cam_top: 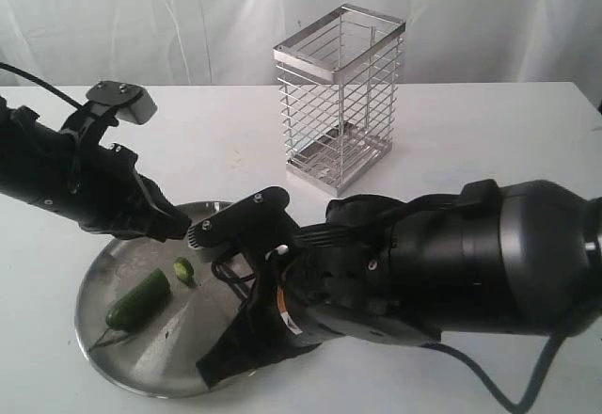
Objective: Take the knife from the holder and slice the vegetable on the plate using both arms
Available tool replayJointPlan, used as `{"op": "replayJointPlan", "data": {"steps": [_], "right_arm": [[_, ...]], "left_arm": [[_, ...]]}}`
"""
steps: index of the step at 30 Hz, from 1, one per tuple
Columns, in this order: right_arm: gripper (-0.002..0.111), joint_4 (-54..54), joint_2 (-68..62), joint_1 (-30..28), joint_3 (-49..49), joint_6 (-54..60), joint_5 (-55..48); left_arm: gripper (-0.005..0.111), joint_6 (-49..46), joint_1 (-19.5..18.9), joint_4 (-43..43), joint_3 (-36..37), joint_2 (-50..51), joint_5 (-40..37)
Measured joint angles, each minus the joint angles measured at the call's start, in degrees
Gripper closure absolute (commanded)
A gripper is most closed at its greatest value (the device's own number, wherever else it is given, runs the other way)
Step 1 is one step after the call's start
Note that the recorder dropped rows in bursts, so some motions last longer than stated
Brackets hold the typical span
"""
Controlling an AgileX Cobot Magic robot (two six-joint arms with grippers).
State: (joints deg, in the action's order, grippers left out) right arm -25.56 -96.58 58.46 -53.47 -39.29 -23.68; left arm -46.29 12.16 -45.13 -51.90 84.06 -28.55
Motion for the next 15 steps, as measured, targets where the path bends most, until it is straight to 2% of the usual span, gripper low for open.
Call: {"op": "replayJointPlan", "data": {"steps": [15], "right_arm": [[0.108, -3.0, -4.8, -0.2, 0.0, -3.1, 5.8]], "left_arm": [[0.107, 3.9, 0.0, 0.0, 0.0, -15.6, -4.6]]}}
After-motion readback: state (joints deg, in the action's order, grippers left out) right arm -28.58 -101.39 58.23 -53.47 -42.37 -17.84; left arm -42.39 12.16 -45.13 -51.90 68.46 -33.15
